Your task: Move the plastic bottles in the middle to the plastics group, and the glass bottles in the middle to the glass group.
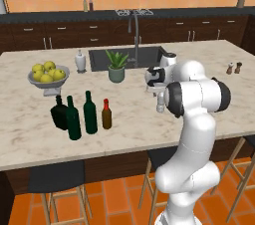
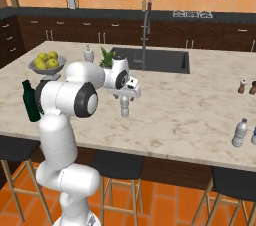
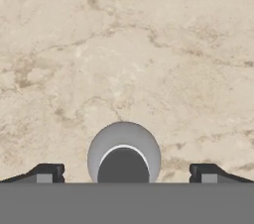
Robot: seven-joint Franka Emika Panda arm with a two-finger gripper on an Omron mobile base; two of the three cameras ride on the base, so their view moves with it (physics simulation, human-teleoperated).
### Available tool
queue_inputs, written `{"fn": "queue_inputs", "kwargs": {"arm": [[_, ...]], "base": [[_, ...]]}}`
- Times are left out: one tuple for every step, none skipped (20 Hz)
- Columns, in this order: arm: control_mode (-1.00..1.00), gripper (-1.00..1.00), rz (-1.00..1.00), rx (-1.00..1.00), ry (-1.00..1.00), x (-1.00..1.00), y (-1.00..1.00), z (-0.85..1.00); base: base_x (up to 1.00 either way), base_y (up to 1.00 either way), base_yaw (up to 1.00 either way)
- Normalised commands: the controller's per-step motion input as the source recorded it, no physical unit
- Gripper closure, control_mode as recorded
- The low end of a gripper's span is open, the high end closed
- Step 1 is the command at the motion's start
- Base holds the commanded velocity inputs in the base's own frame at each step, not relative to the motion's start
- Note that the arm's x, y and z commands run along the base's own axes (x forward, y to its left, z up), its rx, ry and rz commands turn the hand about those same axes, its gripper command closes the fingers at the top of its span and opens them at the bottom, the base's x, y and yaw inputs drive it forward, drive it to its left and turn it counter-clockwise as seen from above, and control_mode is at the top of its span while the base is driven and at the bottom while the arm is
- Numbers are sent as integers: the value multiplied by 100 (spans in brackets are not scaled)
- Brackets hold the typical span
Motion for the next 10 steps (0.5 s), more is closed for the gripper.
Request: {"fn": "queue_inputs", "kwargs": {"arm": [[-100,-100,5,0,0,0,4,-17],[-100,-100,3,0,0,0,0,-16],[-100,-100,3,0,0,2,0,-17],[-100,-100,2,0,0,0,0,-5],[-100,-100,0,0,0,0,0,0],[-100,-100,0,0,0,0,0,0],[-100,100,0,0,0,0,0,0],[-100,100,0,0,0,0,0,0],[-100,100,0,0,-2,0,0,0],[-100,100,0,0,-3,0,0,-2]], "base": [[0,0,0],[0,0,0],[0,0,0],[0,0,0],[0,0,0],[0,0,0],[0,0,0],[0,0,0],[0,0,0],[0,0,0]]}}
